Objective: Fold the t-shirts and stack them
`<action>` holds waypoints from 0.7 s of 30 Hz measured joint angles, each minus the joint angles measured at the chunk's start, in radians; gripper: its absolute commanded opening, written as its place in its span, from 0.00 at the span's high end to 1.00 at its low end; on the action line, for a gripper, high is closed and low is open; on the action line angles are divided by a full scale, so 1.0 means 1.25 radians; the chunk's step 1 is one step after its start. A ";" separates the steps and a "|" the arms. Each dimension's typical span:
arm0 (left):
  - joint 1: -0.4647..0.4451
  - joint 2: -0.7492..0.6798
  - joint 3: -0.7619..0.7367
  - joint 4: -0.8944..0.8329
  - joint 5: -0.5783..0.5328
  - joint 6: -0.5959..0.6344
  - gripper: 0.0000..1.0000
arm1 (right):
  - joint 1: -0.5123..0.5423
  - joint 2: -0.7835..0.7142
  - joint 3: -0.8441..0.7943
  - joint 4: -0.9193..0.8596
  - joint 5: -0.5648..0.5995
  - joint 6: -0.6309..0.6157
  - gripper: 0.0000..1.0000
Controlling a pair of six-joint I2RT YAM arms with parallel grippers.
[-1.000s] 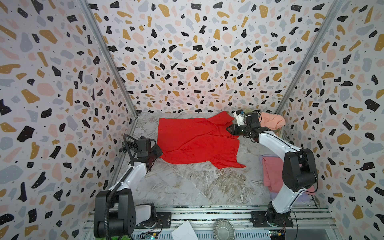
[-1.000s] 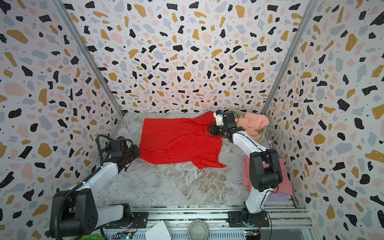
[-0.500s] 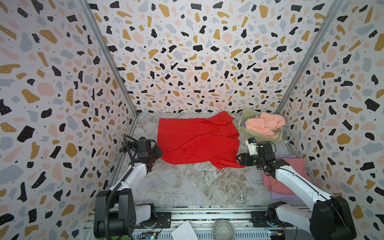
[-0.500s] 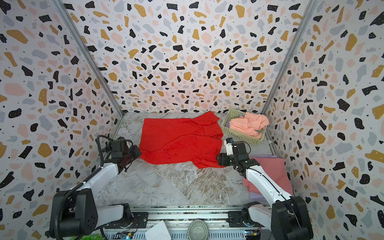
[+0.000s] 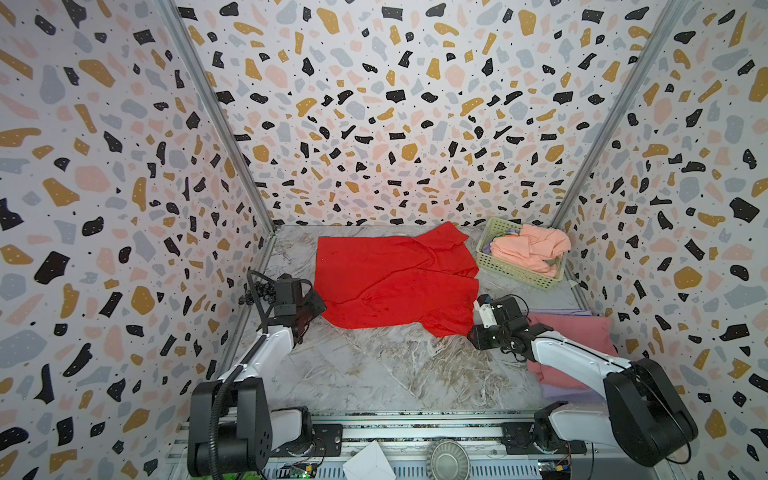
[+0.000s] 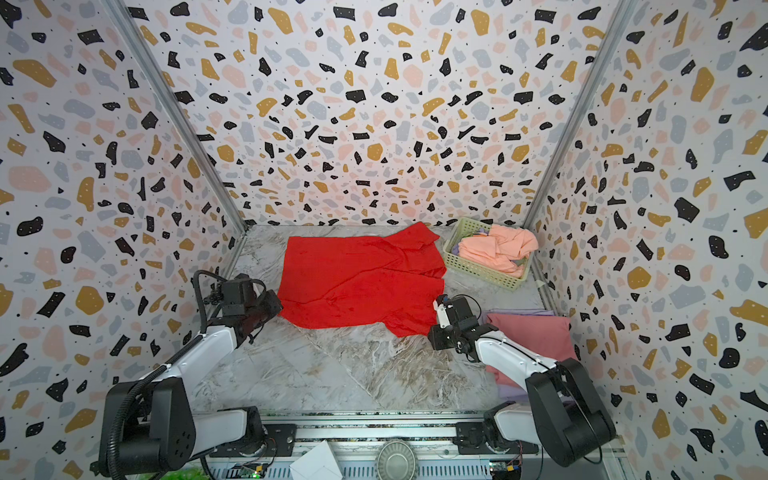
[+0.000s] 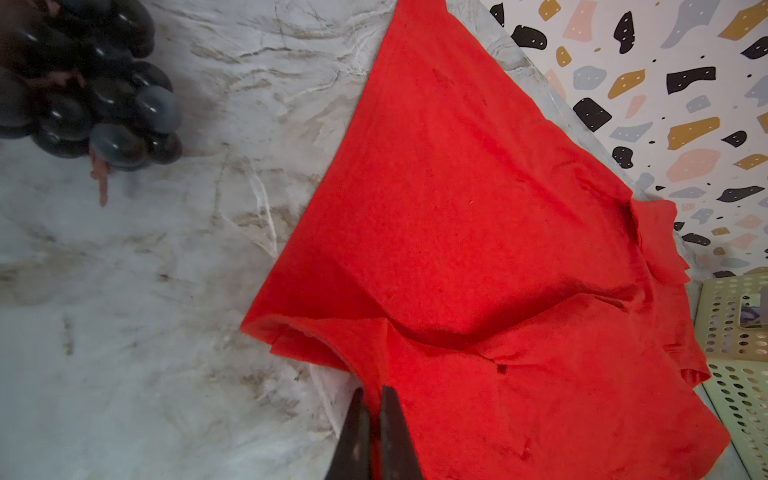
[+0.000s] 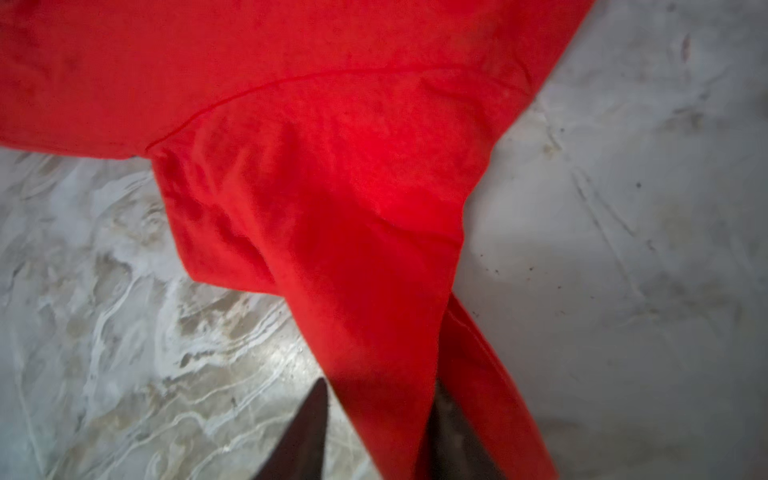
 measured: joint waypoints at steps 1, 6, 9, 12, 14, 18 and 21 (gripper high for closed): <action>0.000 -0.001 0.000 0.000 0.000 0.000 1.00 | 0.004 0.018 0.013 -0.005 0.002 0.001 0.92; 0.000 -0.013 0.000 -0.003 0.001 0.000 1.00 | 0.014 0.031 0.107 -0.023 -0.109 0.072 0.98; 0.000 -0.027 0.003 -0.005 0.001 0.000 1.00 | 0.005 -0.029 0.140 0.048 -0.244 0.179 0.95; 0.000 -0.034 0.006 -0.003 0.001 0.000 1.00 | -0.024 -0.061 0.142 0.142 -0.335 0.280 0.76; 0.000 -0.034 0.006 -0.003 0.002 -0.001 1.00 | -0.070 -0.033 0.142 0.195 -0.360 0.330 0.54; 0.000 -0.032 0.006 -0.003 0.007 -0.001 1.00 | -0.133 0.104 0.138 0.223 -0.355 0.345 0.39; 0.000 -0.027 0.006 -0.002 0.007 -0.001 1.00 | -0.134 0.149 0.116 0.197 -0.338 0.331 0.38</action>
